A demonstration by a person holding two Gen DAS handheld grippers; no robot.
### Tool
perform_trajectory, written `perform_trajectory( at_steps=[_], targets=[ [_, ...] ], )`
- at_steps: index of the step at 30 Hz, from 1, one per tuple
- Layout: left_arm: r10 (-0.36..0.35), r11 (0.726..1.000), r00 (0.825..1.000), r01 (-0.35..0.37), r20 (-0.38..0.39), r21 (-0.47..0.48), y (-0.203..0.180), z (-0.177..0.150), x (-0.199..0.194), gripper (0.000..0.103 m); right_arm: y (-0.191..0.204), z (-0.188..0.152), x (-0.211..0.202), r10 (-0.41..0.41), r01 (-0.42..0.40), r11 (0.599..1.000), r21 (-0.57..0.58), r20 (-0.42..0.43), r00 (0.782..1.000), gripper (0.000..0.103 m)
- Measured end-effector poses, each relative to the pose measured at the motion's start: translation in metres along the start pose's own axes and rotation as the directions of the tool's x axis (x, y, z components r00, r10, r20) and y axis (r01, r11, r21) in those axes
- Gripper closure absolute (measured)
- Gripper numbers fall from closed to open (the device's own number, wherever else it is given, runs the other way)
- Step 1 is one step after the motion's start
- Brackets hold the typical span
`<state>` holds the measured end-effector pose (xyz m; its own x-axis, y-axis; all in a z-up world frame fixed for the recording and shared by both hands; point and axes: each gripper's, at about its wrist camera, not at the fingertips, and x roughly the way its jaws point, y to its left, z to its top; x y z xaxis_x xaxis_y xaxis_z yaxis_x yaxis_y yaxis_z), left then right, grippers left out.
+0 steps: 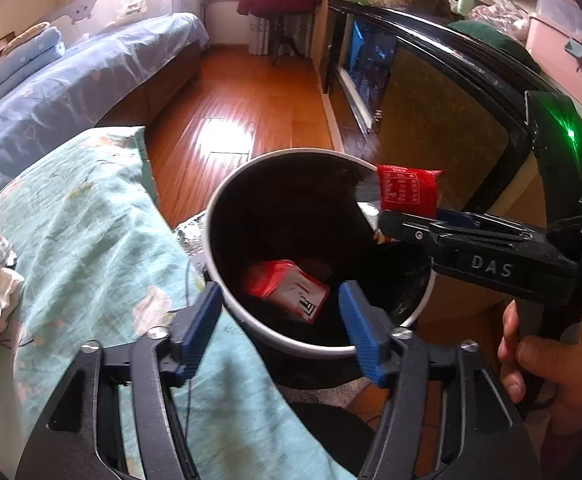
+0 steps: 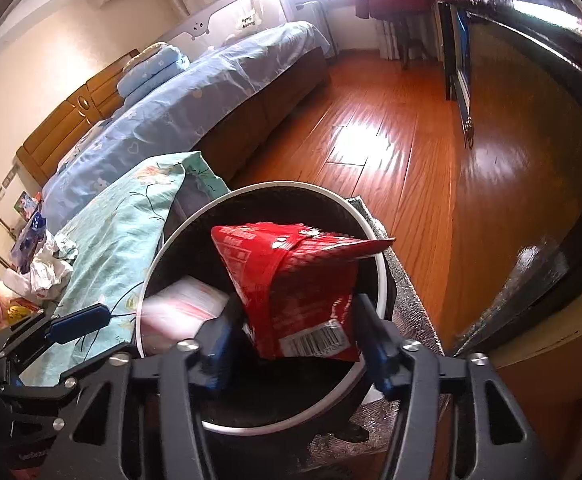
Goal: Collect trash
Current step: 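Lower the milk carton into the bin and open the left tool, then grasp the yellow-green wrapper with the left tool while the right tool grasps the crumpled tissue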
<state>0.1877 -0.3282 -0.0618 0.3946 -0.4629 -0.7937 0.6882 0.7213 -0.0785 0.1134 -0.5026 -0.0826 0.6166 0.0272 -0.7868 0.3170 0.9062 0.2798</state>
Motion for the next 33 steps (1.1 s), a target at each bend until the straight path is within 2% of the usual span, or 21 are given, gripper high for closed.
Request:
perform_trajectory(
  at_steps=[10,16,24,33],
  targets=[
    [0.051,0.989,0.998,-0.045,0.041,-0.138,0.035,-0.035,-0.031,0.034,0.015,-0.004,-0.007,0.02,-0.02,1.0,-0.02,0.019,1.0,0.027],
    [0.108,0.968,0.993,-0.092,0.056,-0.235,0.06,-0.066,-0.051,0.033,0.036,-0.007,-0.016,0.036,-0.034,0.998,-0.051,0.037,0.999,0.027],
    [0.184,0.915,0.981,-0.149,0.059,-0.375,0.106,-0.103,-0.079,0.033,0.082,-0.015,-0.022,0.104,-0.1,0.988,-0.114,0.032,0.994,0.026],
    [0.274,0.836,0.961,-0.214,0.046,-0.504,0.153,-0.139,-0.108,0.032,0.142,-0.034,-0.012,0.19,-0.19,0.962,-0.195,-0.02,0.982,0.023]
  ],
)
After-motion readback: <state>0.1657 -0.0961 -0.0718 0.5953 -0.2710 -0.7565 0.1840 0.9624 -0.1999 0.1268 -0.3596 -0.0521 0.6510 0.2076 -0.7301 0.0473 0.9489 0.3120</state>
